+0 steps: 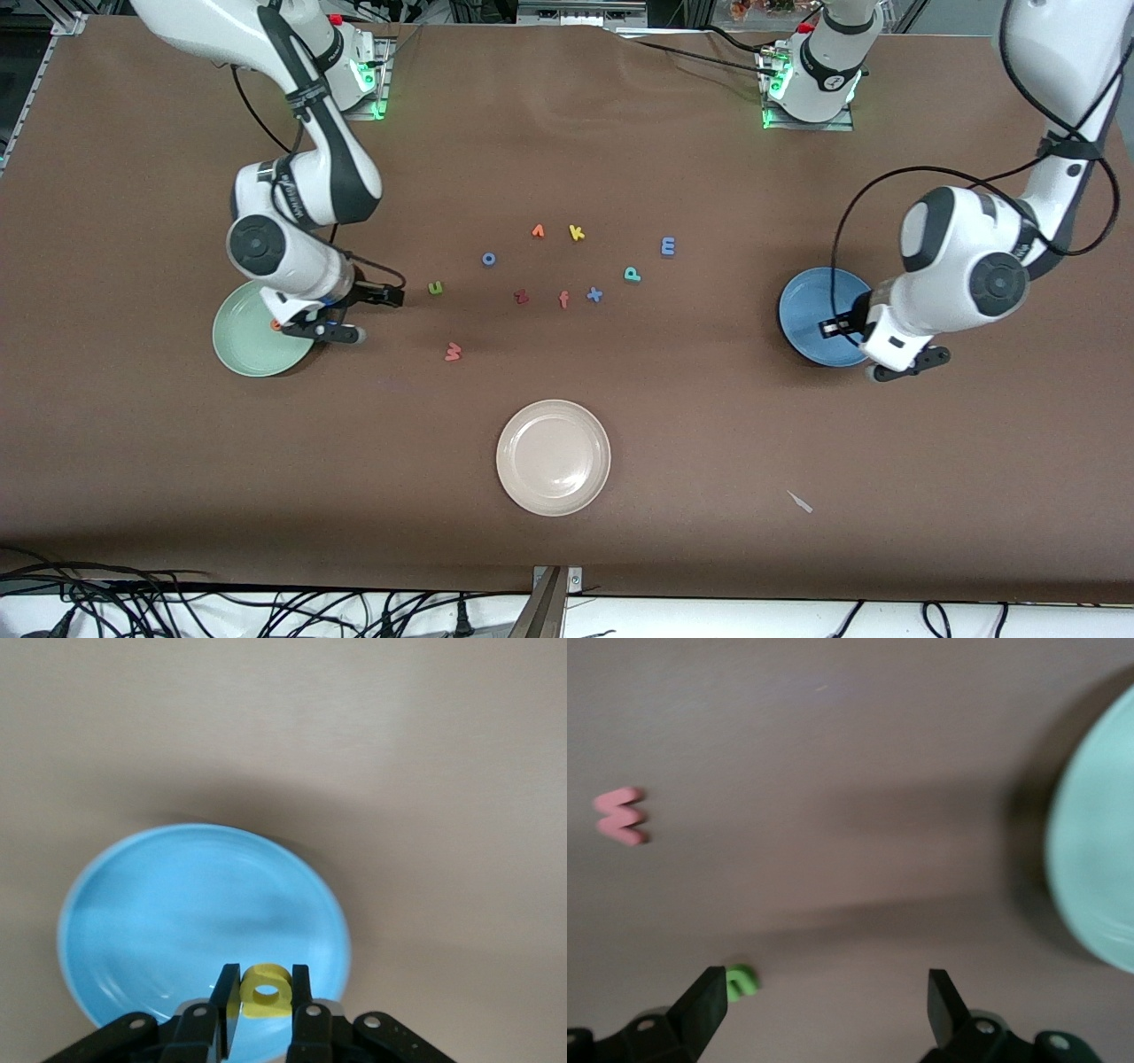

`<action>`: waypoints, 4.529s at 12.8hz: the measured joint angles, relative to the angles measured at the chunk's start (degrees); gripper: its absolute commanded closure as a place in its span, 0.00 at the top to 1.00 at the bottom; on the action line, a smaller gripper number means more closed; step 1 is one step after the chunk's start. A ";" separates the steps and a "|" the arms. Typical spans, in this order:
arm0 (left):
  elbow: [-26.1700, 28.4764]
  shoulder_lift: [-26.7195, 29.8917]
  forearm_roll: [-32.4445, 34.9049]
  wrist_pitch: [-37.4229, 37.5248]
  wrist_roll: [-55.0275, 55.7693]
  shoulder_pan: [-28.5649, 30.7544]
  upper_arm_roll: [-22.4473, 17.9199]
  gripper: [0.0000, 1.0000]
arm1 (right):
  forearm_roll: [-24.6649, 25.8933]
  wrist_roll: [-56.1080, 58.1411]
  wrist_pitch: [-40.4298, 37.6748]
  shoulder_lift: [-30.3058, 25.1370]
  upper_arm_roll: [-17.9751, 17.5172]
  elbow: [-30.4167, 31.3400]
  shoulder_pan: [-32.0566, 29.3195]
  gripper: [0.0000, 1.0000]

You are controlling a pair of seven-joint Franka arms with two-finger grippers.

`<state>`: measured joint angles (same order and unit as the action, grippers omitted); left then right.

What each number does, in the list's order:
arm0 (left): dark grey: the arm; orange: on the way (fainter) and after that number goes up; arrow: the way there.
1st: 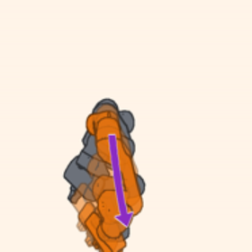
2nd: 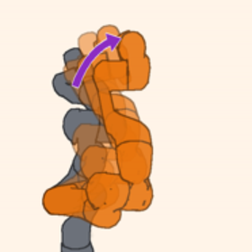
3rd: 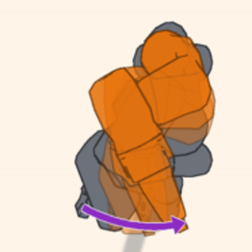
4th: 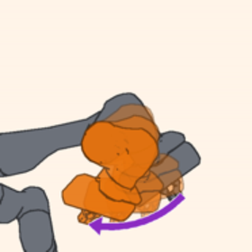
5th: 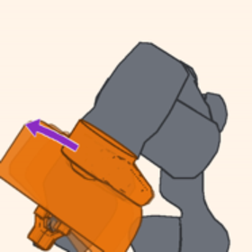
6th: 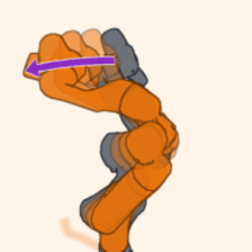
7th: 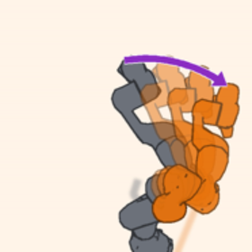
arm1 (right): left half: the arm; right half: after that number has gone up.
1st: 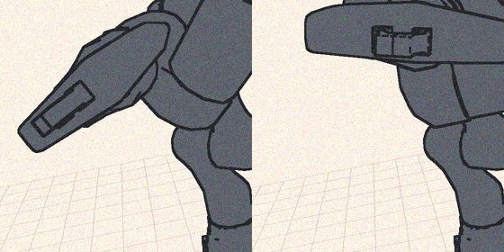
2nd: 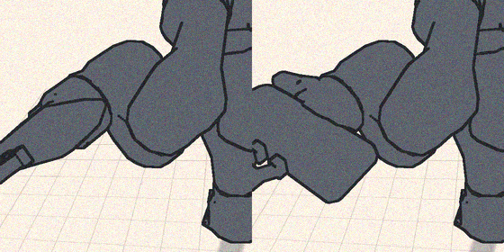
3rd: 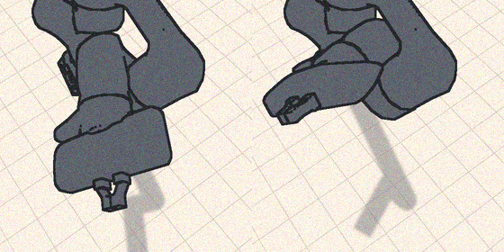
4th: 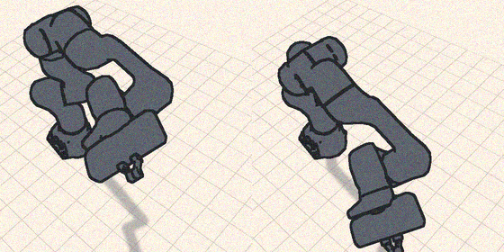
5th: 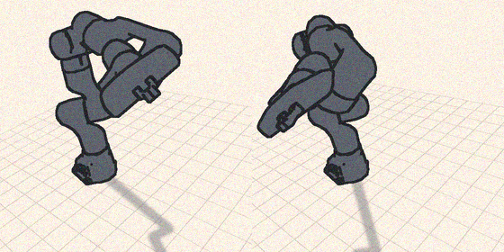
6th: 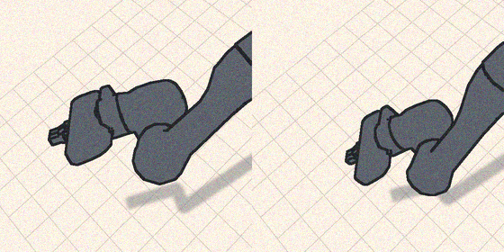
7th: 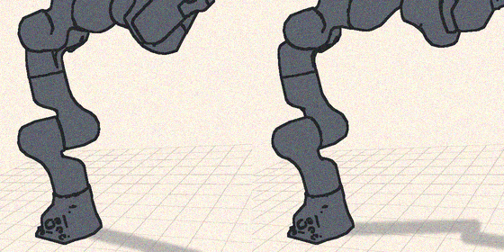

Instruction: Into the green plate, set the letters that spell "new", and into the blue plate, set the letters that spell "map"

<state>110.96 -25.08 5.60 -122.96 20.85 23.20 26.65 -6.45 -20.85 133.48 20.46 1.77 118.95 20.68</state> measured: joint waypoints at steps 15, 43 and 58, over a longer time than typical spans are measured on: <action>-2.13 -1.93 3.93 4.98 4.66 3.96 11.15 1.00 | 14.90 -0.12 17.91 3.25 -5.45 10.02 3.92 0.73; 22.44 -7.73 20.36 -22.83 44.01 -8.77 21.67 0.57 | 14.98 12.02 0.72 0.57 13.29 2.35 0.66 1.00; 18.63 -8.47 20.39 -20.53 44.04 -8.06 21.02 0.02 | 4.22 -23.32 1.02 11.83 2.05 -15.15 5.23 1.00</action>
<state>129.59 -33.56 25.98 -143.49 64.89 15.14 47.67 -2.23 -44.17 134.50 32.30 3.82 103.80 25.91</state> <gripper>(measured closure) 0.727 0.000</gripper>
